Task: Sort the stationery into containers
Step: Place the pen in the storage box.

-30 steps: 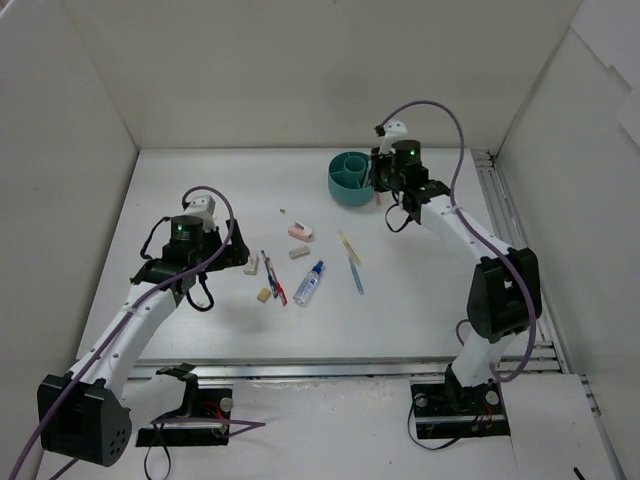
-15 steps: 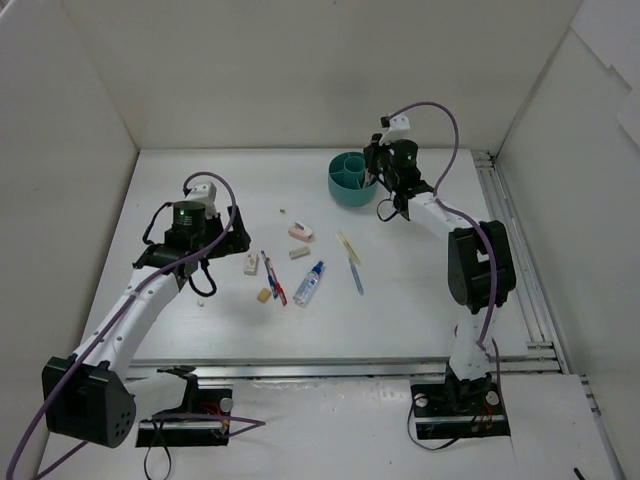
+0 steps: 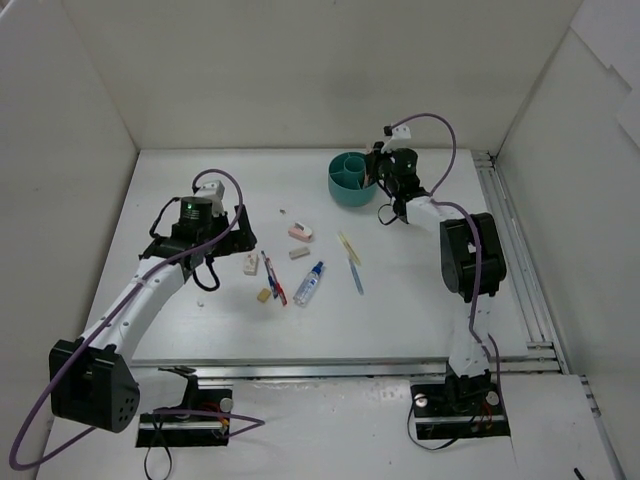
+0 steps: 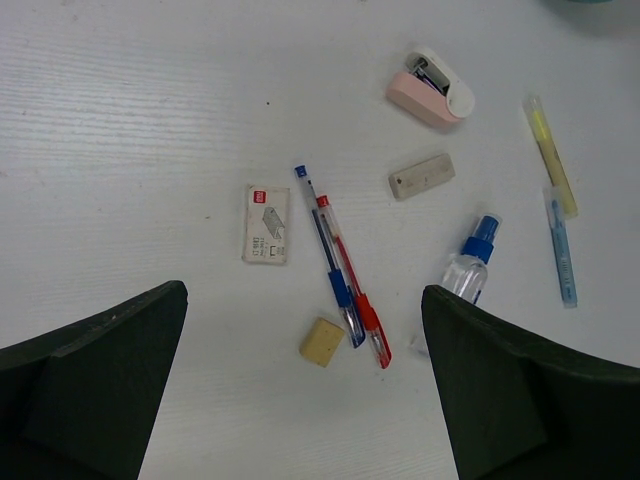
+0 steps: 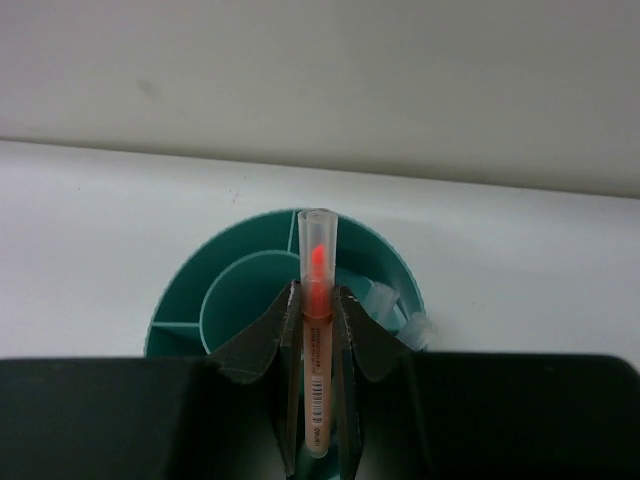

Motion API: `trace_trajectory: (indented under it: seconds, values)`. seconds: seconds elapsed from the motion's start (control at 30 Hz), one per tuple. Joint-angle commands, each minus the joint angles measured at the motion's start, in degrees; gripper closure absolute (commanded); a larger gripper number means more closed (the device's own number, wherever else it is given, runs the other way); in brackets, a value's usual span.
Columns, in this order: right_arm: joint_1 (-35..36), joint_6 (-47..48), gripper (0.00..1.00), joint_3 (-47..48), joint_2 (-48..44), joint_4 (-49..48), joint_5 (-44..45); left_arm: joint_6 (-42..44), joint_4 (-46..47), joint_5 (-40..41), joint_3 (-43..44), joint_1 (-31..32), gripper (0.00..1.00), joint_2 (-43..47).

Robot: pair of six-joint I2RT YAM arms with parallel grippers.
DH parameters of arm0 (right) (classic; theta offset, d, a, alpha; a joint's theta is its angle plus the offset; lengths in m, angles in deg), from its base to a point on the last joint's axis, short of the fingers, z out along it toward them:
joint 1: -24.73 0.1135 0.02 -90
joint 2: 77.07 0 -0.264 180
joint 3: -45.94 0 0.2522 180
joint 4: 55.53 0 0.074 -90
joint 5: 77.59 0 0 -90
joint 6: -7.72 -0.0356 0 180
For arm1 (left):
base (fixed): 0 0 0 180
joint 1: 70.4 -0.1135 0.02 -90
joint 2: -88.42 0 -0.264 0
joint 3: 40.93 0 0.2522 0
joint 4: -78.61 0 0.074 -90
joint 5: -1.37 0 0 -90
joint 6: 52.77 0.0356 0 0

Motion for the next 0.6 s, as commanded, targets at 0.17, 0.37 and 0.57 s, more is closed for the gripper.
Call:
trace_trajectory:
  seconds: [0.17, 0.37, 0.57]
  values:
    - [-0.16, 0.41, 0.47, -6.29, -6.46, -6.88, -1.95, 0.21, 1.07, -0.91, 8.7, 4.89, 0.0, -2.64]
    - [-0.24, 0.58, 0.02, -12.43, -17.95, -6.8, -0.72, -0.32, -0.68, 0.93, 15.36, 10.68, 0.0, -7.92]
    - [-0.25, -3.28, 0.02, -26.91, -34.13, -5.48, 12.1, -3.91, -1.39, 0.06, 21.52, 15.35, 0.0, -16.52]
